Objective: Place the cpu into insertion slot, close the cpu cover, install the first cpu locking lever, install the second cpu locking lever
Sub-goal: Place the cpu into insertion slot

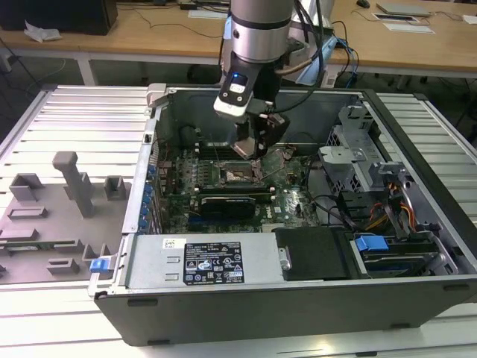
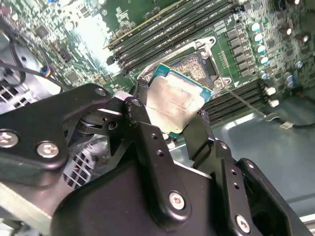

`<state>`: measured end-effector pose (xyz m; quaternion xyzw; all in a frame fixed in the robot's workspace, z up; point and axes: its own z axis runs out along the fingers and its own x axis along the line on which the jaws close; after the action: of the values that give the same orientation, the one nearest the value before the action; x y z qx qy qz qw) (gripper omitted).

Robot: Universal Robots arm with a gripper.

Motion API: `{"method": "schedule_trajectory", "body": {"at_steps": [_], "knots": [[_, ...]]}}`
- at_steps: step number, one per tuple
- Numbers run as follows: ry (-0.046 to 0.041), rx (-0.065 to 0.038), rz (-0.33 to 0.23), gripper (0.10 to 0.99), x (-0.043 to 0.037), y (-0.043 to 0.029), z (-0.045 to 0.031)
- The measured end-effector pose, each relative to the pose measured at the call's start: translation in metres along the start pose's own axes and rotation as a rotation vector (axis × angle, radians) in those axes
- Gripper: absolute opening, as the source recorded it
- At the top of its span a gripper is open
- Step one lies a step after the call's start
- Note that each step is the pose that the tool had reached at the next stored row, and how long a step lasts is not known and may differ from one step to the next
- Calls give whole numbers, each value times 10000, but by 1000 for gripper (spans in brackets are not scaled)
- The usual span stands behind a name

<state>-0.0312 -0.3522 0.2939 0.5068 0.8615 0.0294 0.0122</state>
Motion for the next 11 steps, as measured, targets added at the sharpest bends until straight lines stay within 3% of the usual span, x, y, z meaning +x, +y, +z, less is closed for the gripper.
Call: {"method": "schedule_trajectory", "body": {"at_steps": [6, 11], "knots": [[-123, -18, 1959, 541, 0, -2, 33], [-179, -26, 2851, 541, -1, -3, 56]]}}
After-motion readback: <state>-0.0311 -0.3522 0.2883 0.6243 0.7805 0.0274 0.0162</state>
